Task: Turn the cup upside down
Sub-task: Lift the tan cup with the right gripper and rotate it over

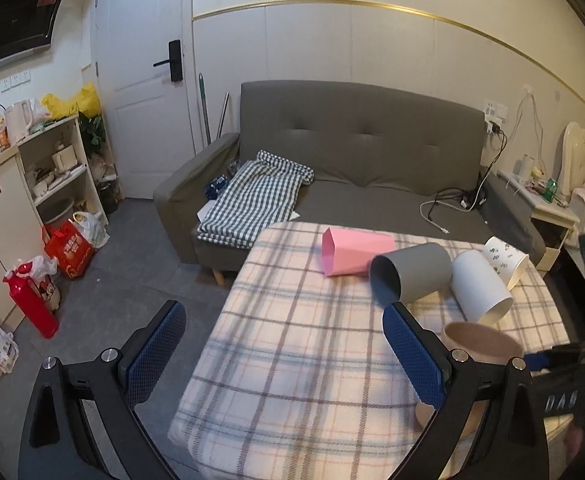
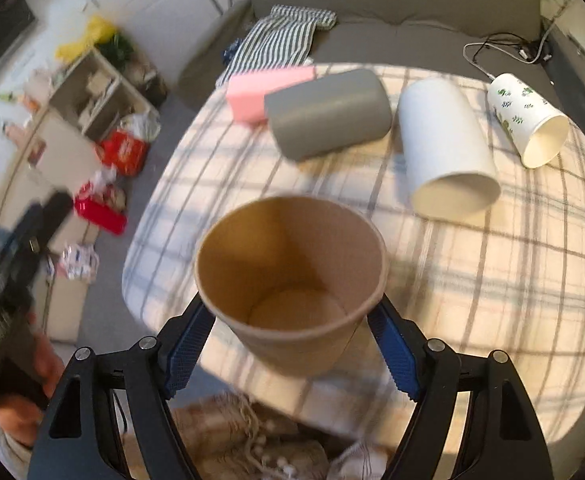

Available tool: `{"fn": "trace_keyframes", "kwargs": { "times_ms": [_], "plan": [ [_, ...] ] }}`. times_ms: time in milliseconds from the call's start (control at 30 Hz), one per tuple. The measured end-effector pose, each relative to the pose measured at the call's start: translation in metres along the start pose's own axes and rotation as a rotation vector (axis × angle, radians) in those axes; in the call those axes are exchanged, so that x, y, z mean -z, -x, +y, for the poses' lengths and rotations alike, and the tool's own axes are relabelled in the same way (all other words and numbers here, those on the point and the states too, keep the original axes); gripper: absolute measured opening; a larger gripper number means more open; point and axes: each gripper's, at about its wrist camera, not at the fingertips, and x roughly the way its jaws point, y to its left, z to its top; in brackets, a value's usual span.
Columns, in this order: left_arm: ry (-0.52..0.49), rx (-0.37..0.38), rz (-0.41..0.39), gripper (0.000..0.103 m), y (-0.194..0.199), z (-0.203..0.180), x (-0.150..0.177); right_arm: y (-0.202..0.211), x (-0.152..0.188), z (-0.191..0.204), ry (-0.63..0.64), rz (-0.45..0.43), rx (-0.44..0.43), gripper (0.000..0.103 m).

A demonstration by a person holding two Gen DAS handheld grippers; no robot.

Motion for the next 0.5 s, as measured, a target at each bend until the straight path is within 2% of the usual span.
{"fn": "trace_keyframes", "kwargs": {
  "times_ms": [233,367,500],
  "plan": [
    [-0.02,-0.003,0.053,0.102,-0.022,-0.01,0.009,-0.007,-0.019,-0.007,-0.046,-0.122,-0.001,0.077],
    [-0.036,-0.012,0.066,0.102,-0.03,-0.014,0.01,-0.014,-0.027,-0.003,-0.002,-0.152,0.071,0.077],
    [-0.037,-0.027,0.078,0.102,-0.034,-0.019,0.009,-0.015,-0.029,-0.006,0.02,-0.171,0.063,0.078]
  ]
}}
